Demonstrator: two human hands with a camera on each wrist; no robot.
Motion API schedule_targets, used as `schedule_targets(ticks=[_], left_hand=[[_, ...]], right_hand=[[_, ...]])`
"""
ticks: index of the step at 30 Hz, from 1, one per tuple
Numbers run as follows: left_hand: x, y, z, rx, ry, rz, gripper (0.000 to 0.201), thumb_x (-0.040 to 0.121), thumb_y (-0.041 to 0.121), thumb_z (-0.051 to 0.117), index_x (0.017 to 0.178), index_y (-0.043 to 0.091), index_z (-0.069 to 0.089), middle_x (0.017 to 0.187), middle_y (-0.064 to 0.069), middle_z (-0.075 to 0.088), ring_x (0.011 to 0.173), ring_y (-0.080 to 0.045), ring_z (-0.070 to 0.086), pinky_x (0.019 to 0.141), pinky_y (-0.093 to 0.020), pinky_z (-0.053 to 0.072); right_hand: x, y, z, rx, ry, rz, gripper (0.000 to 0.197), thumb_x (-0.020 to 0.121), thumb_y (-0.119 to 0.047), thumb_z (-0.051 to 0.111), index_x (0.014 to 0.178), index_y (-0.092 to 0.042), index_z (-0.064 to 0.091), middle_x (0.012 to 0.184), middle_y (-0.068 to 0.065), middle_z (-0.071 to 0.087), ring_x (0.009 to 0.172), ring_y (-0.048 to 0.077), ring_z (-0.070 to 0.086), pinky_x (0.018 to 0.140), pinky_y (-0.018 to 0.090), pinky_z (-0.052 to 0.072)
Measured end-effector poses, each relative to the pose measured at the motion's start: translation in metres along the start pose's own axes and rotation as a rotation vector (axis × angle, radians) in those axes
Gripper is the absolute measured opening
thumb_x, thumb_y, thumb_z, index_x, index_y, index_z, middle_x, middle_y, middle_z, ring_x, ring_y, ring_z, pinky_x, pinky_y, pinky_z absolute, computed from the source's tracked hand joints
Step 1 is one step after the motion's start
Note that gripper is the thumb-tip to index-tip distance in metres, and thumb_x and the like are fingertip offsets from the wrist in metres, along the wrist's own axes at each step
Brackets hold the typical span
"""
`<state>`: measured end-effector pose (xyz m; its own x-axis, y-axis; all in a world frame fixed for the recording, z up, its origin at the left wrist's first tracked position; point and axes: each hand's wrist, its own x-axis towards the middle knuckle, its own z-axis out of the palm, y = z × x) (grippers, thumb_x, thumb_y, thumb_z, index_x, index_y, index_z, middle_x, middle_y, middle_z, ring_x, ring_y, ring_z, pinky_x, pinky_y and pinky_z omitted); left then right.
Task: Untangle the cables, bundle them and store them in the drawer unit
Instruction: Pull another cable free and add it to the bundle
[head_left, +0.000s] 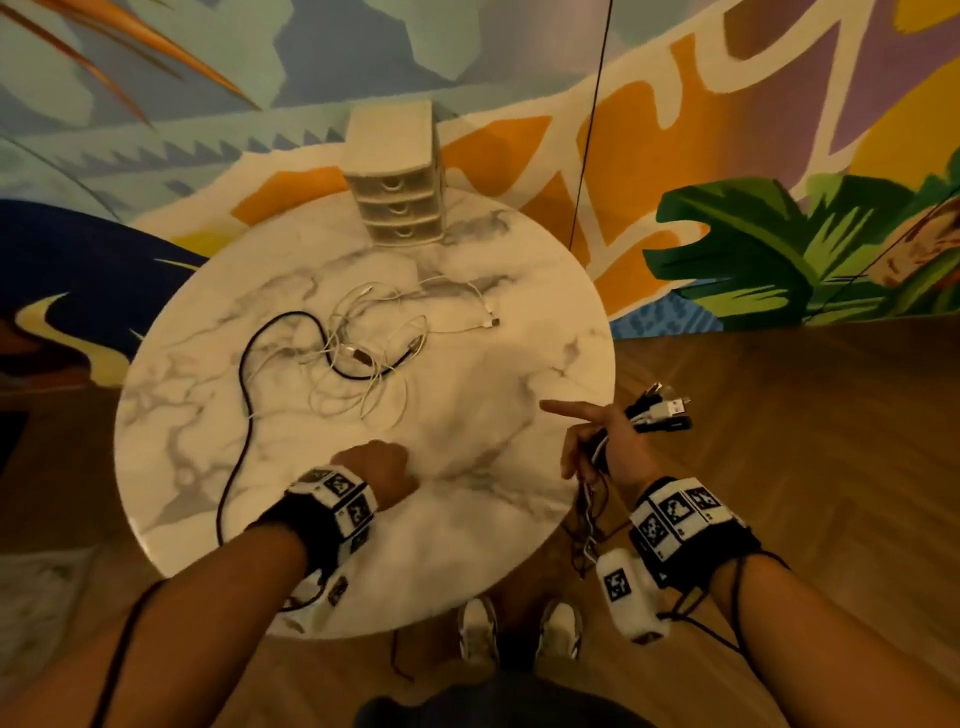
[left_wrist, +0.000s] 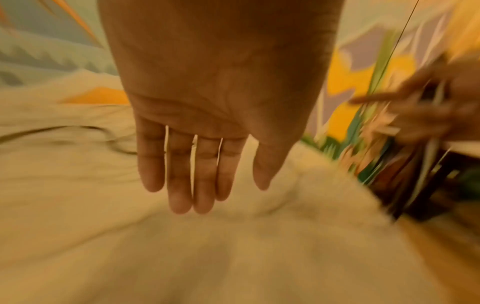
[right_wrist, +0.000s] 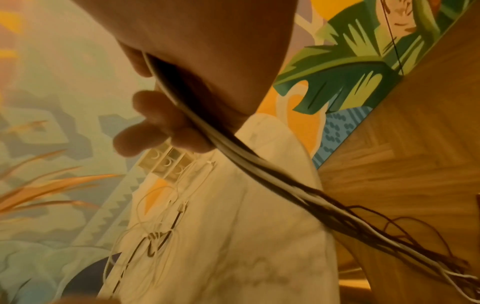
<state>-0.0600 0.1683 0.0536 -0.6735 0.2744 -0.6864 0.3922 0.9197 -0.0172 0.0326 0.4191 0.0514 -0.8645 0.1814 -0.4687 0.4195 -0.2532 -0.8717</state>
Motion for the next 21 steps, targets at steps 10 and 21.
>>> schedule_targets(ticks=[10, 21], left_hand=[[-0.015, -0.077, 0.103, -0.117, -0.032, 0.027, 0.037, 0.09, 0.043, 0.042, 0.12, 0.023, 0.052, 0.121, -0.004, 0.059, 0.108, -0.025, 0.056, 0.088, -0.033, 0.047], [-0.036, 0.0, 0.044, -0.926, 0.641, 0.43, 0.008, 0.088, 0.025, 0.062, 0.082, 0.019, 0.06, 0.077, 0.009, 0.049, 0.067, 0.002, 0.045, 0.062, -0.01, 0.032]], right_hand=[[0.004, 0.032, 0.062, -0.175, -0.086, 0.085, 0.061, 0.101, -0.022, 0.016, 0.092, 0.005, 0.069, 0.048, 0.014, 0.053, 0.036, 0.018, 0.025, 0.037, 0.02, 0.02], [-0.022, 0.035, 0.12, -0.277, -0.191, 0.058, 0.037, 0.098, -0.02, 0.041, 0.07, -0.001, 0.058, 0.056, 0.023, 0.037, 0.039, 0.016, 0.024, 0.041, 0.022, 0.02]])
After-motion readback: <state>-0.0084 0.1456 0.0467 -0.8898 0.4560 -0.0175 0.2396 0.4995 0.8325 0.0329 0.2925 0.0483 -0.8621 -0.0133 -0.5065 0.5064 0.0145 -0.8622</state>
